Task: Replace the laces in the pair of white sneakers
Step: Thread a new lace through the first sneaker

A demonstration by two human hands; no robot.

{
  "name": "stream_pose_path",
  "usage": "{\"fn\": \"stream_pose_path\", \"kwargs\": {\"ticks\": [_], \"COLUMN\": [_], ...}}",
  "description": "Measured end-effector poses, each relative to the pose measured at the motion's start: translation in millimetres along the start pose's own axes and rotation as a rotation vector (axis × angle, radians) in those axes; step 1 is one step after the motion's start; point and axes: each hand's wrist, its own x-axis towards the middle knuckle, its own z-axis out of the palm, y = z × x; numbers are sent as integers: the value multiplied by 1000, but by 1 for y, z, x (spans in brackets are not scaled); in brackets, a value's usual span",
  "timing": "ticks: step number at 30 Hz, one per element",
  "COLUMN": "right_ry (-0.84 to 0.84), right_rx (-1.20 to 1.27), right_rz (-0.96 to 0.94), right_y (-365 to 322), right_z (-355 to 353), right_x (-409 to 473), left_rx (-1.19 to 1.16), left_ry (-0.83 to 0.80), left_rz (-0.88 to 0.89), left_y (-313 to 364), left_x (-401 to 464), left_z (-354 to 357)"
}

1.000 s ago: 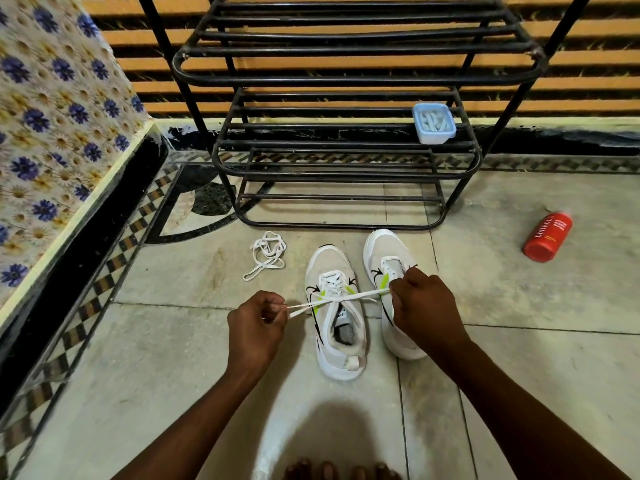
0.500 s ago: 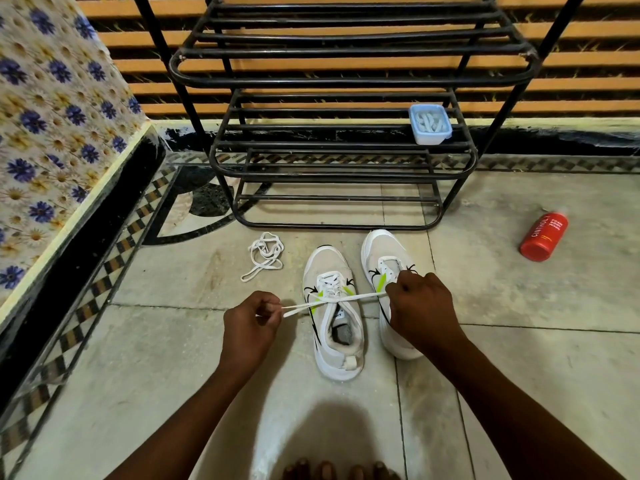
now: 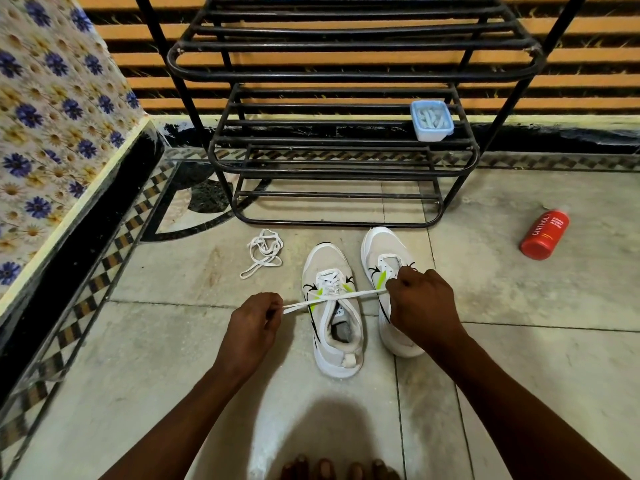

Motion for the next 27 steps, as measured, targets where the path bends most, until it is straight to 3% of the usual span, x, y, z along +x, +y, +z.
{"fn": "stream_pose_path", "kwargs": {"ticks": [6,11,16,23,27], "right_ry": [0,-10,-164,-442,-487], "right_rx": [10,64,327,432,417], "right_rz": [-14,-44,-121,-194,-140], "right_y": [2,2,-16,-32,-37], "right_z": [3,0,-2,7,14], "right_x": [-1,-2,0,4,8], "left_rx": [-71,-175,-363,-338,-392], "left_ry": [42,25,-71,-197,-206], "left_rz": [-71,-237,-344,-292,-312], "left_y": [4,15,49,68,61], "left_x": [3,0,-5,9,22], "left_z": [-1,7,30,37,37]}}
